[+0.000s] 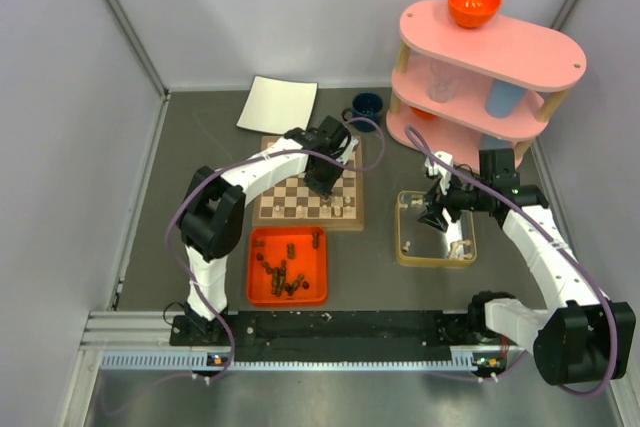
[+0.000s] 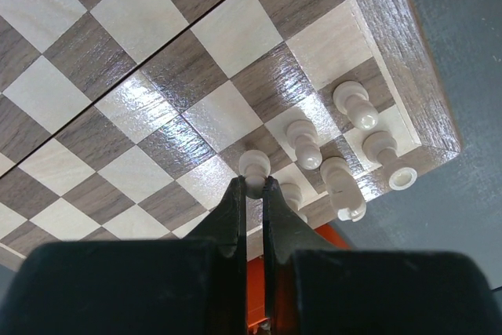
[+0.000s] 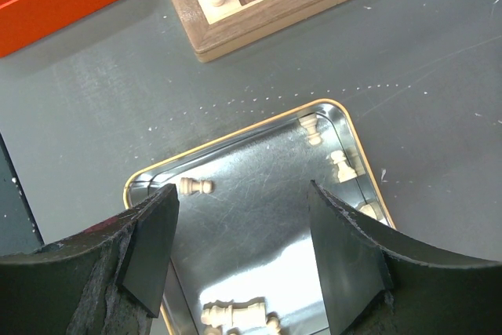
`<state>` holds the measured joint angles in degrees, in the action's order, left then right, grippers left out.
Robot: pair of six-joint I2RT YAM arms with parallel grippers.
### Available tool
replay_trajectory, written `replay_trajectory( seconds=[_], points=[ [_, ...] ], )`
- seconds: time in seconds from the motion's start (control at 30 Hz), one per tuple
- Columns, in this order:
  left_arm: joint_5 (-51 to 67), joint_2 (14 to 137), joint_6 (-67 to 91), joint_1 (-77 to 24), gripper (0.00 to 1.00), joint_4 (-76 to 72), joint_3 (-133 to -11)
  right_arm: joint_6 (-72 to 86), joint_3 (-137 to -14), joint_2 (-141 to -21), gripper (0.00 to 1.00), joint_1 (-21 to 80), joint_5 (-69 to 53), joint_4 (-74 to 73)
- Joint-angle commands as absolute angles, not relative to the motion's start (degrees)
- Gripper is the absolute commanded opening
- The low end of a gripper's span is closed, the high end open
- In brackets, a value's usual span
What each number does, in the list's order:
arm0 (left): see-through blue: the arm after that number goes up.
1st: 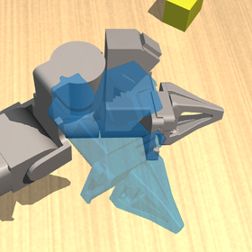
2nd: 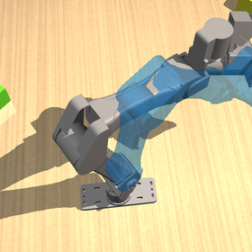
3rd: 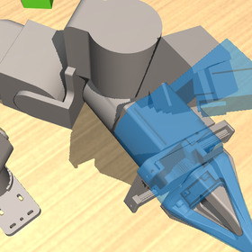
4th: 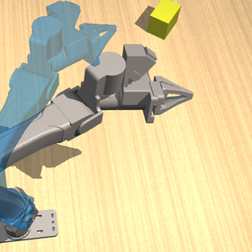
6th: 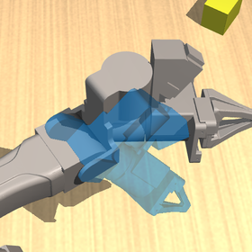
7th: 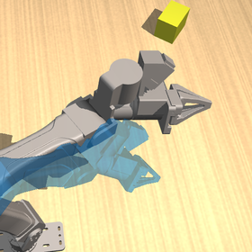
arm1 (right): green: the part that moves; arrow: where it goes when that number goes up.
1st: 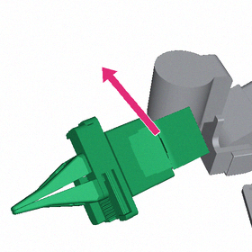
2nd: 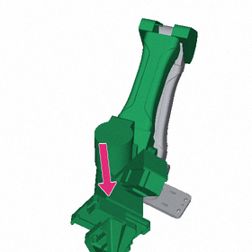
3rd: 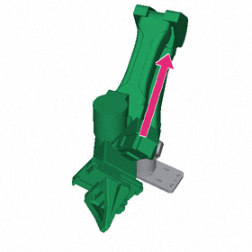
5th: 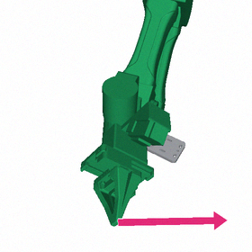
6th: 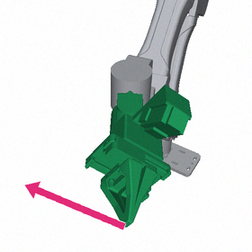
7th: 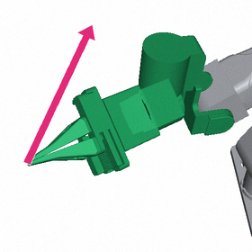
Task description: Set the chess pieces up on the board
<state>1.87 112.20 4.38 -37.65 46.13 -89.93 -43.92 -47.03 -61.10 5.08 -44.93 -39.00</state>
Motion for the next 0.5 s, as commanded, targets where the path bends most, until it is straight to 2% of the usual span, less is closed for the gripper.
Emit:
replay_trajectory(
  seconds=[0.0,0.47],
  points=[
    [2.37,113.03,4.75,-37.09,0.05,44.65,-91.58,-44.91,-48.34,-60.29,0.66,4.66,-45.26,-38.32],
    [2.72,113.91,4.92,-36.91,0.07,44.56,-91.14,-44.82,-48.34,-60.38,0.66,4.57,-45.26,-38.32]
  ],
)
